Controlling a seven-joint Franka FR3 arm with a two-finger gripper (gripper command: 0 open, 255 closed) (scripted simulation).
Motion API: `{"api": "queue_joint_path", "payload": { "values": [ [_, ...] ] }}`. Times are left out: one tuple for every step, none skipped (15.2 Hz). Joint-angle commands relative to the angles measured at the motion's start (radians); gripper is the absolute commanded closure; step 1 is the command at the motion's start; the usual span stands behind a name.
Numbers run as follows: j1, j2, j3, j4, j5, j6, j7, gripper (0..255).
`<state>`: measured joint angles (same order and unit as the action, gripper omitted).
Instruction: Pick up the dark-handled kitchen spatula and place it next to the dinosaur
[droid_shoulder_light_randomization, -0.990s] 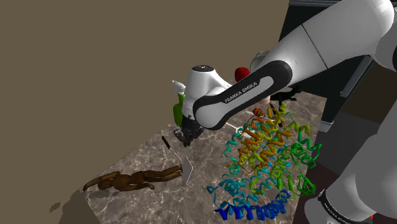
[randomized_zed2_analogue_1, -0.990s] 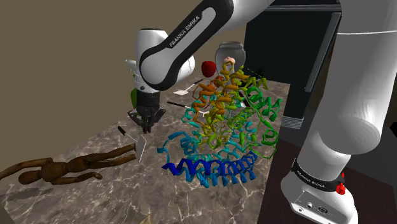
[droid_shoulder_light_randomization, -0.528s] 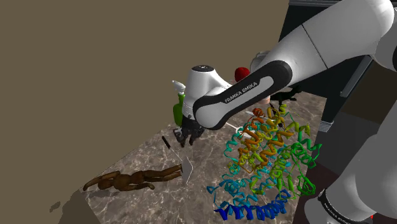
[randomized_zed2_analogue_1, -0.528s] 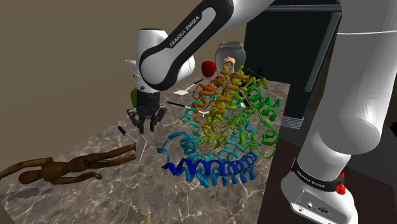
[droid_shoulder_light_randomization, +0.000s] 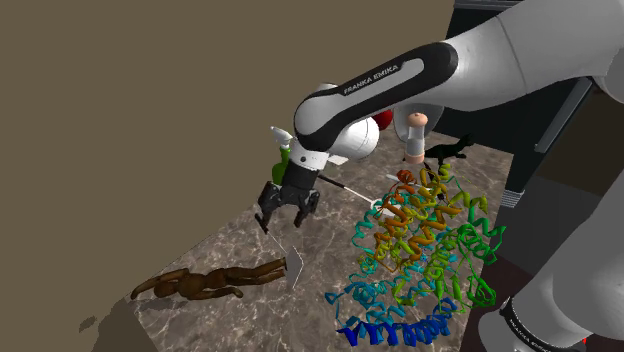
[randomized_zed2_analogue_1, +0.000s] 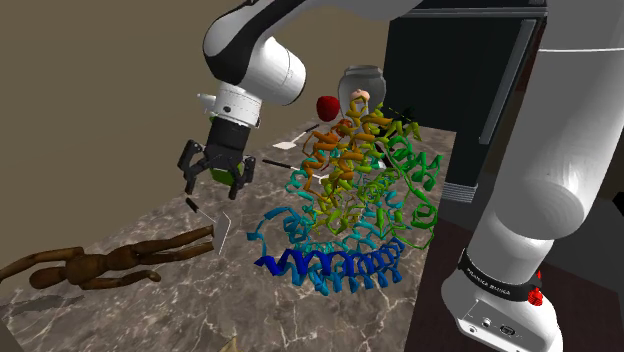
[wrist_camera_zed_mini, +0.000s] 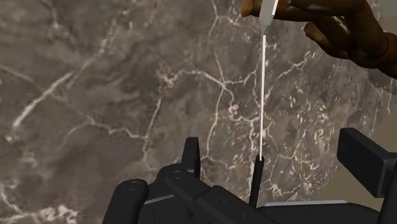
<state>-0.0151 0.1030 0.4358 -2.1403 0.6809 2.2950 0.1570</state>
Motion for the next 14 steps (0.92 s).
{"api": "queue_joint_path", "payload": {
  "values": [
    [0.000, 0.012, 0.007, -0.001, 0.041, 0.002, -0.031, 0],
    [0.004, 0.022, 0.010, -0.002, 0.042, 0.015, -0.032, 0],
    [0.008, 0.031, 0.013, -0.003, 0.043, 0.028, -0.032, 0],
    [0.013, 0.041, 0.016, -0.004, 0.045, 0.040, -0.033, 0],
    [0.017, 0.051, 0.019, -0.004, 0.046, 0.053, -0.034, 0],
    [0.022, 0.061, 0.021, -0.005, 0.047, 0.066, -0.034, 0],
    [0.024, 0.067, 0.023, -0.005, 0.047, 0.073, -0.035, 0],
    [0.024, 0.067, 0.023, -0.005, 0.047, 0.073, -0.035, 0],
    [0.024, 0.067, 0.023, -0.005, 0.047, 0.073, -0.035, 0],
    [0.024, 0.067, 0.023, -0.005, 0.047, 0.073, -0.035, 0],
    [0.024, 0.067, 0.023, -0.005, 0.047, 0.073, -0.035, 0],
    [0.024, 0.067, 0.023, -0.005, 0.047, 0.073, -0.035, 0],
    [0.024, 0.067, 0.023, -0.005, 0.047, 0.073, -0.035, 0],
    [0.024, 0.067, 0.023, -0.005, 0.047, 0.073, -0.035, 0]
  ]
}}
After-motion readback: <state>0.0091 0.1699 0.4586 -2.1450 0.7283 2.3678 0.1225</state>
